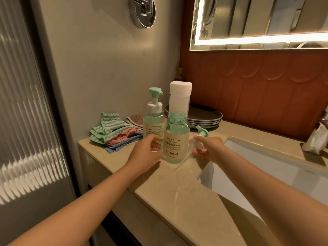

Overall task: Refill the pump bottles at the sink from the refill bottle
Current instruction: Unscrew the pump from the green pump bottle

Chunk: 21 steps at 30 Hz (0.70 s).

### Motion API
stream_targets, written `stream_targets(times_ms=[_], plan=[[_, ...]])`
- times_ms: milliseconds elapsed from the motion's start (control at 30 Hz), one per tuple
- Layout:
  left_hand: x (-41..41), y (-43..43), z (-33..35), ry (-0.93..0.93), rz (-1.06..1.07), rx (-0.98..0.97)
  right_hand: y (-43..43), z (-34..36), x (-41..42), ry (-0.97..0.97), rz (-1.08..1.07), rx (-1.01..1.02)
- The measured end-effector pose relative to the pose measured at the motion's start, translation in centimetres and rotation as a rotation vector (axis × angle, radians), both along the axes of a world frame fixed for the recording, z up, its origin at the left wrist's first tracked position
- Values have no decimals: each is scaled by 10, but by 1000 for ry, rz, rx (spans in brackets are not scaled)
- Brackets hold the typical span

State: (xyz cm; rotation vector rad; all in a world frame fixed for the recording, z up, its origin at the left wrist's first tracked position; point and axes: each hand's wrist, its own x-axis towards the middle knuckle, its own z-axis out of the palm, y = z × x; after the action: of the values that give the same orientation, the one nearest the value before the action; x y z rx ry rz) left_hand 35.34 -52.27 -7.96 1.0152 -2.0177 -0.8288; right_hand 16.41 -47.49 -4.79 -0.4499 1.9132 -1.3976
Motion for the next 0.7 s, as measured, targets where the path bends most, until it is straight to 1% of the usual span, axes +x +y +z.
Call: stream_targets(times_ms=[100, 200, 267, 367, 433, 567, 700], plan=[[12, -9, -2, 168, 174, -101, 3, 1, 3, 56, 34, 23], [11, -25, -1, 248, 225, -51, 4, 0, 4, 104, 39, 30], [7, -34, 2, 237, 177, 47, 4, 0, 5, 151, 42, 35], [3, -38, 9, 271, 15, 210, 5, 0, 8, 221, 49, 62], [0, -41, 13, 302, -70, 279, 6, -2, 9, 256, 64, 85], [-7, -52, 13, 311, -117, 333, 9, -4, 9, 287, 89, 116], [-10, -57, 8, 342, -118, 327, 9, -4, 9, 300, 101, 119]])
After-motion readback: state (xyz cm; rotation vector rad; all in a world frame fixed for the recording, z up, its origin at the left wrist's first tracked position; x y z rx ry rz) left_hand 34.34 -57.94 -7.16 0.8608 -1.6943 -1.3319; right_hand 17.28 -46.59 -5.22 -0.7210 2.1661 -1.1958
